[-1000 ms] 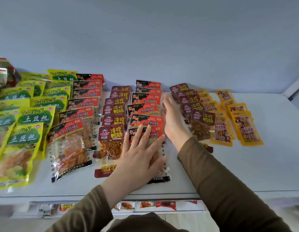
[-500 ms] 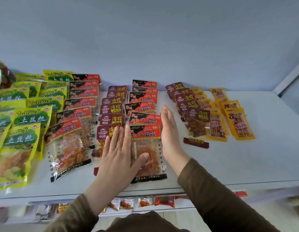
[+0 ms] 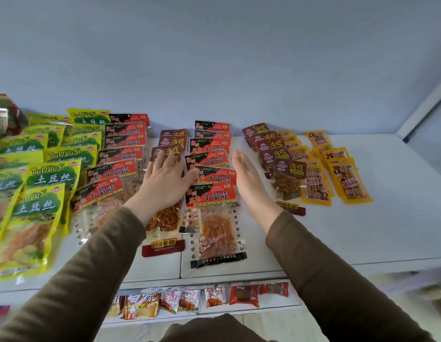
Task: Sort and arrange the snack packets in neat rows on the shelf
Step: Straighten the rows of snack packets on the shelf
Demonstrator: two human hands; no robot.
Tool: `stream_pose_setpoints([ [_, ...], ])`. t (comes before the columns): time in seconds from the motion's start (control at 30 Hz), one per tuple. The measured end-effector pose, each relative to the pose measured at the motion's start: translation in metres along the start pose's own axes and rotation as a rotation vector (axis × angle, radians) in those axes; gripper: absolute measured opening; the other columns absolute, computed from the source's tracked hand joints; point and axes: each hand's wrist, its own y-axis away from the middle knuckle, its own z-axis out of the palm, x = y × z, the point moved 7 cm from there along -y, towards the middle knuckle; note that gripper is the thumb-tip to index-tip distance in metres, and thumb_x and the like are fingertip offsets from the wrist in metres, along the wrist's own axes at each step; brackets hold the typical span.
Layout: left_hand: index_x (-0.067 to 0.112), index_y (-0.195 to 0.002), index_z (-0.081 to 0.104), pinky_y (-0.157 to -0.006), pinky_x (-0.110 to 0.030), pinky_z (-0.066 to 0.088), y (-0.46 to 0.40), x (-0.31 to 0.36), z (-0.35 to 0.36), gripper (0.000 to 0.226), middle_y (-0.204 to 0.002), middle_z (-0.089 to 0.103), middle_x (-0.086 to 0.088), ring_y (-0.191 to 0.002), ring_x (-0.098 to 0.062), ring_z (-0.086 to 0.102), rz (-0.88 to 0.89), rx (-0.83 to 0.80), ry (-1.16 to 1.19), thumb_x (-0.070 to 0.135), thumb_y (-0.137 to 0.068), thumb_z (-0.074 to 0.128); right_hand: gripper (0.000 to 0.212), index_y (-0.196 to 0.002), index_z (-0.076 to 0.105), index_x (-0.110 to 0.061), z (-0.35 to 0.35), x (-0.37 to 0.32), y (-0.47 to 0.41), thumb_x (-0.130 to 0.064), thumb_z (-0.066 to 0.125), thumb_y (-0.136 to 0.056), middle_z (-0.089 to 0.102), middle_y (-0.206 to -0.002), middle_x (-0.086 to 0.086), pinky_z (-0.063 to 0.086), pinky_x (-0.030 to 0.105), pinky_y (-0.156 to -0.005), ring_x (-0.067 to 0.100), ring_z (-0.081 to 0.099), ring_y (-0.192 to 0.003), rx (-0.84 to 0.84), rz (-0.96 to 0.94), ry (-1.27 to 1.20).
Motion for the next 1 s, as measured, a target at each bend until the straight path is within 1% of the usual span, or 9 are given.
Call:
stream_pose_setpoints([
  [0.1,0.022,-0.152,0.038,-0.126,-0.061,0.002,-0.013,0.006,0.011,0.067,-0.17,0.012,-0.015,-0.156,-0.042,-0.008,0.116,-0.028,-0.126,0.058,-0.101,0.013,0.06,-0.147,0.04,-0.034,0.006,0.007,-0.005,-0.068,0.03,-0.099,0.055,-0.144,-0.007,0.048,0.047,-0.108,0.013,0.056,-0.129,0.005,-0.009,-0.003],
  [0.2,0.021,-0.154,0.037,-0.125,-0.062,0.003,-0.022,-0.003,0.013,0.071,-0.172,0.006,-0.01,-0.157,-0.041,-0.007,0.082,-0.033,-0.077,0.058,-0.099,0.01,0.056,-0.145,0.041,-0.03,0.005,0.006,-0.006,-0.063,0.031,-0.101,0.057,-0.14,-0.004,0.051,0.048,-0.105,0.015,0.059,-0.125,0.027,-0.004,-0.028],
  [0.27,0.02,-0.159,0.03,-0.125,-0.062,0.0,-0.018,-0.007,0.008,0.085,-0.172,0.0,-0.009,-0.157,-0.039,-0.008,0.073,0.0,-0.079,0.064,-0.091,0.002,0.055,-0.147,0.039,-0.031,0.0,0.002,-0.003,-0.062,0.03,-0.102,0.055,-0.14,-0.011,0.05,0.035,-0.104,0.008,0.056,-0.126,0.035,-0.006,-0.036],
  [0.33,0.024,-0.163,0.018,-0.125,-0.054,-0.007,0.005,-0.014,-0.002,0.076,-0.172,-0.003,-0.007,-0.157,-0.031,-0.012,0.012,0.104,0.016,0.062,-0.099,0.009,0.051,-0.151,0.034,-0.033,-0.007,0.001,0.005,-0.055,0.028,-0.106,0.046,-0.137,-0.024,0.042,0.009,-0.093,-0.008,0.047,-0.125,0.037,0.002,-0.061],
  [0.43,0.029,-0.162,0.022,-0.123,-0.045,-0.012,0.063,-0.015,-0.012,0.065,-0.172,0.0,-0.002,-0.157,-0.024,-0.015,0.03,0.31,0.006,0.057,-0.104,0.014,0.052,-0.155,0.03,-0.039,-0.022,0.013,0.026,-0.055,0.031,-0.106,0.033,-0.157,-0.018,0.028,0.02,-0.105,0.002,0.033,-0.141,0.089,0.032,-0.11],
  [0.5,0.028,-0.161,0.027,-0.124,-0.043,-0.013,0.095,-0.016,-0.003,0.071,-0.171,0.0,0.0,-0.156,-0.021,-0.019,0.072,0.318,-0.006,0.061,-0.101,0.009,0.05,-0.154,0.031,-0.041,-0.023,0.021,0.045,-0.055,0.031,-0.105,0.032,-0.155,-0.021,0.025,0.024,-0.107,-0.003,0.029,-0.138,0.099,0.026,-0.092],
  [0.6,0.026,-0.16,0.033,-0.127,-0.045,-0.008,0.126,-0.014,0.021,0.069,-0.172,0.001,0.002,-0.157,-0.017,-0.019,0.117,0.278,-0.02,0.06,-0.103,0.014,0.056,-0.155,0.029,-0.037,-0.018,0.032,0.074,-0.054,0.029,-0.102,0.032,-0.153,-0.023,0.024,0.017,-0.108,-0.008,0.029,-0.134,0.071,0.005,-0.044],
  [0.73,0.029,-0.16,0.032,-0.127,-0.043,-0.007,0.141,-0.003,0.038,0.062,-0.172,0.005,0.001,-0.158,-0.017,-0.014,0.159,0.249,-0.047,0.056,-0.105,0.022,0.052,-0.152,0.027,-0.038,-0.006,0.037,0.093,-0.048,0.03,-0.102,0.03,-0.134,-0.043,0.023,-0.01,-0.088,-0.04,0.029,-0.11,0.024,-0.042,-0.012],
  [1.0,0.023,-0.163,0.017,-0.126,-0.039,-0.011,0.143,0.002,0.047,0.072,-0.171,0.004,0.001,-0.158,-0.016,-0.012,0.112,0.233,-0.082,0.065,-0.104,0.012,0.044,-0.147,0.027,-0.043,0.004,0.042,0.102,-0.042,0.034,-0.103,0.031,-0.126,-0.054,0.025,-0.011,-0.089,-0.041,0.029,-0.112,-0.001,-0.055,-0.035],
])
